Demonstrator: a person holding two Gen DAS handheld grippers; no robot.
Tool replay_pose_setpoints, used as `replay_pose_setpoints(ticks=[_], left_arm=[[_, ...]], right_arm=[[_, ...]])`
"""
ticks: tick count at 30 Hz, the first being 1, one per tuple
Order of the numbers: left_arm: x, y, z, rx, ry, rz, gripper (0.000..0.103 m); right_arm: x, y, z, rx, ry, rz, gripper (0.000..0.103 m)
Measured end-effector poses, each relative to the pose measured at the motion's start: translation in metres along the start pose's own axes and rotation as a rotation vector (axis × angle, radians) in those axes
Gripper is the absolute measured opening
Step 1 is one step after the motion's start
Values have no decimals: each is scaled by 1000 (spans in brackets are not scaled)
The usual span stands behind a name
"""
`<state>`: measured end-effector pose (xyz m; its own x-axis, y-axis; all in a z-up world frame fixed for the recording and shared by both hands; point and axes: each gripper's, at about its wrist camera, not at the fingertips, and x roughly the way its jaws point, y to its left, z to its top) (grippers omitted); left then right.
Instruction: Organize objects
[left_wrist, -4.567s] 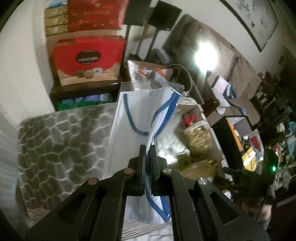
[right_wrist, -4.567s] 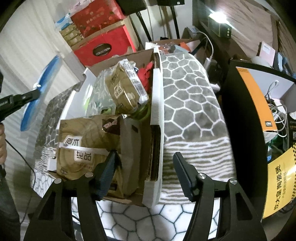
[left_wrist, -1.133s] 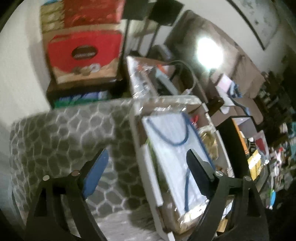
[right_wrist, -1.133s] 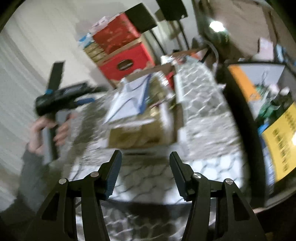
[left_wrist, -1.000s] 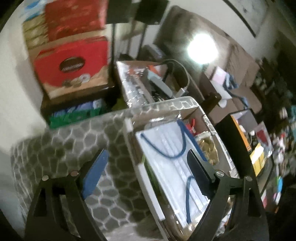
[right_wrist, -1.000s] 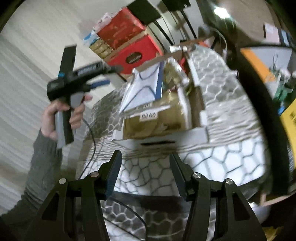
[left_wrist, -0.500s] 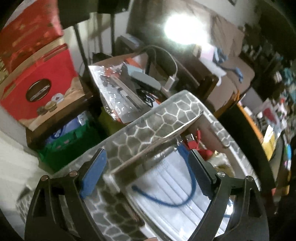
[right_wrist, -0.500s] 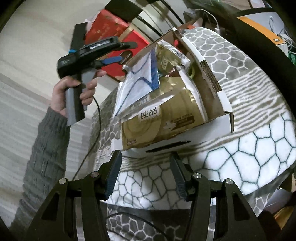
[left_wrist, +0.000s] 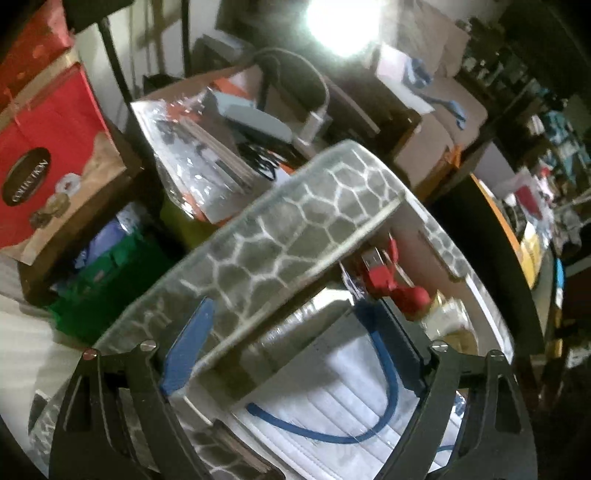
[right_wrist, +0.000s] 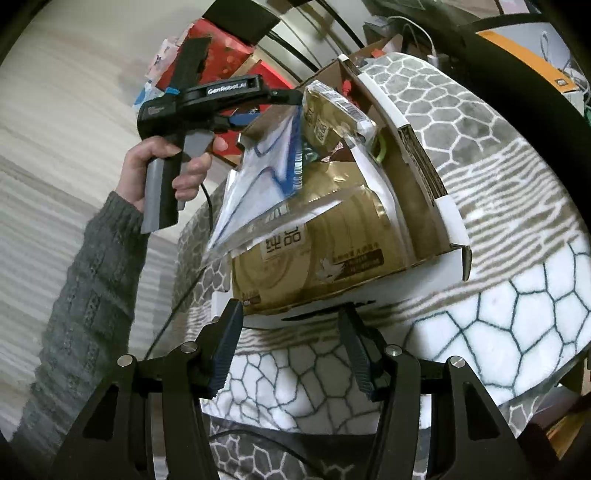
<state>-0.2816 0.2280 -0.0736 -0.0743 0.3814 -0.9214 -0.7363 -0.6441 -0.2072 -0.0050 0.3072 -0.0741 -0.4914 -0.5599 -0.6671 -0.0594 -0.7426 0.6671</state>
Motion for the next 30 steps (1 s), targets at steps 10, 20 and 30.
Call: replay_pose_setpoints(ticks=[10,20,30], left_arm=[[-41,-14,-16,-21,-53,-253,71],[-57,-27,3,28,-132,-8,83],[1,-4,25,54,-12,12,84]], right_arm=[[-5,2,19,-33,-2,-18,51],[-10,4,16,-7,6,17,42],[6,-13,8,157,-54,167,42]])
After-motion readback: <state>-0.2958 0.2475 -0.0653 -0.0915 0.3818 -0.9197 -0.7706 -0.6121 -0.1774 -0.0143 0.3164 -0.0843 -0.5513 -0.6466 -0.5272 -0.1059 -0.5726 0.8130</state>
